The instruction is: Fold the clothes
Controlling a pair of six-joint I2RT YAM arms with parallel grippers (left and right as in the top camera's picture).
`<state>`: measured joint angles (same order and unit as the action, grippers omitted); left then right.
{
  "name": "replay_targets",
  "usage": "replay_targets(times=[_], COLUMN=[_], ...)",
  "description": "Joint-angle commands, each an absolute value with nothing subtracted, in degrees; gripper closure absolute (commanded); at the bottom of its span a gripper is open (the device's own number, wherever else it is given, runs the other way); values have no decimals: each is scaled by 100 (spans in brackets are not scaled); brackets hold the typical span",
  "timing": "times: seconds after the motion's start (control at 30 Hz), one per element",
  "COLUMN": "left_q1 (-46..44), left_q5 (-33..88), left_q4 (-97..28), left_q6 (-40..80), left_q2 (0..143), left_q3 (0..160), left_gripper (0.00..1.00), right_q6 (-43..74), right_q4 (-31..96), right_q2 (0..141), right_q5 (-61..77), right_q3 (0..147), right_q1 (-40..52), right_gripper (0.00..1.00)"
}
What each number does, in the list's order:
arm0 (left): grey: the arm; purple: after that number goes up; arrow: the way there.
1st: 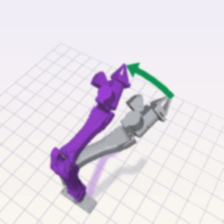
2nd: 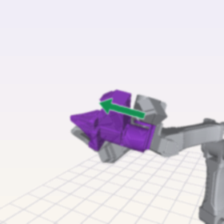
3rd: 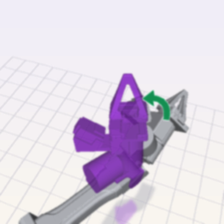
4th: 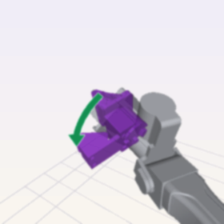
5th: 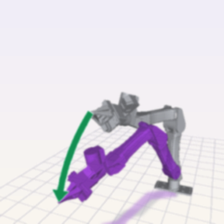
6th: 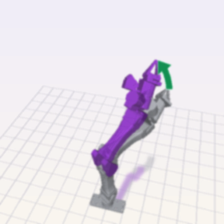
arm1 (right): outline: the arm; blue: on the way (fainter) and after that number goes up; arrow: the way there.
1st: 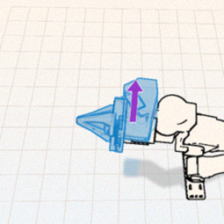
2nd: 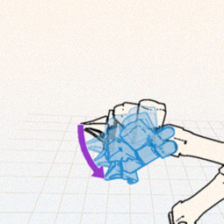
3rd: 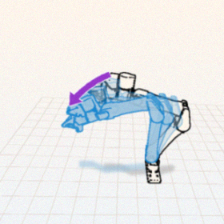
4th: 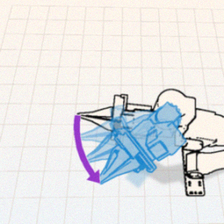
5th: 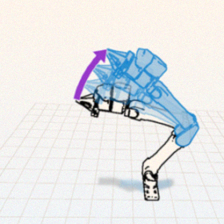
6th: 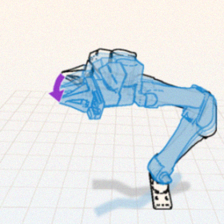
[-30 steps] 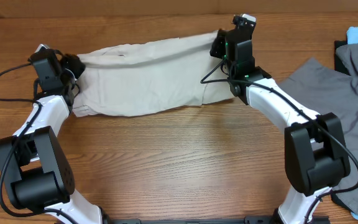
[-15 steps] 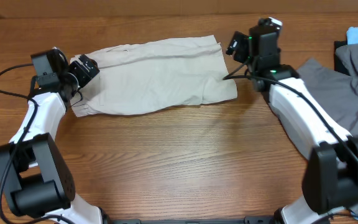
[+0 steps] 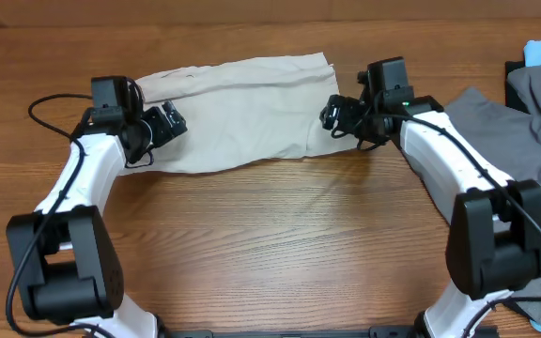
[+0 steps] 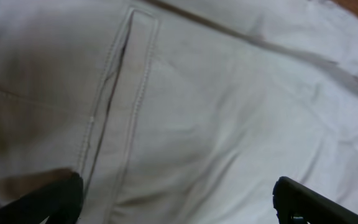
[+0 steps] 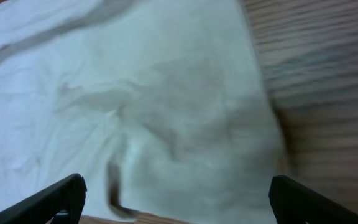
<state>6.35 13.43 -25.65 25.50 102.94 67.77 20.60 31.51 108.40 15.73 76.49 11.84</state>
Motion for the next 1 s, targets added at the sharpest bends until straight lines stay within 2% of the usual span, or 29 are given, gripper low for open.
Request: replay_targets(times=[0.0, 0.3, 0.33, 0.43, 0.5, 0.53, 0.57, 0.67, 0.83, 0.97], left_q1=[646, 646, 648, 648, 657, 661, 674, 705, 714, 716], left_q5=[1144, 956, 919, 679, 454, 390, 290, 141, -220, -532], left_q4=[-2536, -3199, -3247, -3417, -3570, -3616, -3708, -3944, -4565, -4890], left_q6=[2443, 2416, 2416, 2416, 2416, 2416, 2416, 2414, 2307, 2137], left_q2=[10855, 11198, 11198, 11198, 11198, 11198, 11198, 11198, 11196, 11194], left_q3=[6858, 6858, 6858, 6858, 6858, 6858, 6858, 6858, 6858, 6858], left_gripper=[0, 0, 0, 0, 0, 0, 0, 0, 0, 0], right_q6=[1623, 1347, 1356, 1667, 1691, 1691, 1693, 1693, 1831, 2115], right_q4=[3026, 3028, 3046, 3221, 3487, 3575, 3774, 4150, 4818, 5229], right_q2=[11039, 11688, 11719, 11727, 11727, 11727, 11727, 11727, 11673, 11369], right_q5=[2423, 2329, 2167, 1511, 1098, 967, 674, 292, 73, -145], right_q3=[7690, 7690, 7690, 7690, 7690, 7690, 7690, 7690, 7690, 7693], right_q1=[1219, 1219, 1219, 1219, 1212, 1212, 1212, 1212, 1214, 1214], right_gripper=[2, 4, 11, 22, 41, 47, 62, 88, 95, 96])
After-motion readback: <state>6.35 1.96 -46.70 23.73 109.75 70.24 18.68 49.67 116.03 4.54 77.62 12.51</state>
